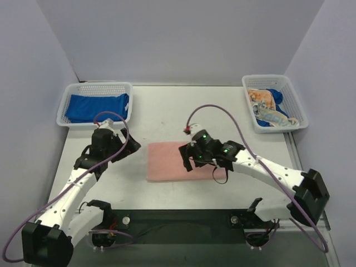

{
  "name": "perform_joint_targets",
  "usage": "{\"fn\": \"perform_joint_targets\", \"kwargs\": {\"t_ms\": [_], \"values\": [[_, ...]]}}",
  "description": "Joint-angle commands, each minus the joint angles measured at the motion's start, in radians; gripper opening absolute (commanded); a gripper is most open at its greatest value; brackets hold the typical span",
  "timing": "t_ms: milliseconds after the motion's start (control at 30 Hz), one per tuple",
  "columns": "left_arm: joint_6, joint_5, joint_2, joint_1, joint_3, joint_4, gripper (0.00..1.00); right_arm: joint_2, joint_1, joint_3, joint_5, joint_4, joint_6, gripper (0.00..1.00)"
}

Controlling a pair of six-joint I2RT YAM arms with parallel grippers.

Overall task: Fold and stack the towels
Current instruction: Fold the towel, then neatly place the folded towel into the bin

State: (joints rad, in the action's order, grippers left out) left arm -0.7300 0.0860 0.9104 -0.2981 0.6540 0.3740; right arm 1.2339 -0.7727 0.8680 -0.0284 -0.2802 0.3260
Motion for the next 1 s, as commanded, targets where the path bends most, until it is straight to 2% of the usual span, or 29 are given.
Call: {"fn": "perform_joint_targets", "kwargs": {"t_ms": [0, 33, 133, 300, 433, 600, 800, 900, 933, 967], "values": [[0.115, -0.005, 0.027, 0.094, -0.022, 0.131, 0.98, 0.17, -0.155, 0.121, 0.097, -0.054, -0.12, 0.79], [0.128, -0.006, 0.033, 0.108, -0.031, 0.129, 0.97, 0.211, -0.233, 0.159, 0.105, -0.054, -0.134, 0.8], [0.159, -0.006, 0.048, 0.17, -0.066, 0.125, 0.97, 0.372, -0.345, 0.299, 0.125, -0.054, -0.177, 0.85], [0.179, -0.023, 0.07, 0.244, -0.071, 0.125, 0.97, 0.602, -0.425, 0.518, 0.111, -0.051, -0.219, 0.88], [0.179, -0.006, 0.107, 0.287, -0.07, 0.112, 0.97, 0.702, -0.45, 0.617, 0.097, -0.053, -0.249, 0.88], [0.173, 0.024, 0.157, 0.294, -0.07, 0.098, 0.97, 0.792, -0.453, 0.663, 0.119, -0.053, -0.243, 0.82], [0.17, 0.02, 0.143, 0.292, -0.077, 0.094, 0.98, 0.852, -0.453, 0.657, 0.114, -0.053, -0.239, 0.73], [0.167, 0.026, 0.147, 0.292, -0.079, 0.092, 0.98, 0.875, -0.451, 0.643, 0.116, -0.051, -0.237, 0.64], [0.165, 0.029, 0.148, 0.294, -0.079, 0.091, 0.98, 0.88, -0.45, 0.637, 0.119, -0.053, -0.232, 0.56], [0.167, 0.032, 0.154, 0.292, -0.077, 0.091, 0.98, 0.889, -0.448, 0.632, 0.12, -0.053, -0.231, 0.52]]}}
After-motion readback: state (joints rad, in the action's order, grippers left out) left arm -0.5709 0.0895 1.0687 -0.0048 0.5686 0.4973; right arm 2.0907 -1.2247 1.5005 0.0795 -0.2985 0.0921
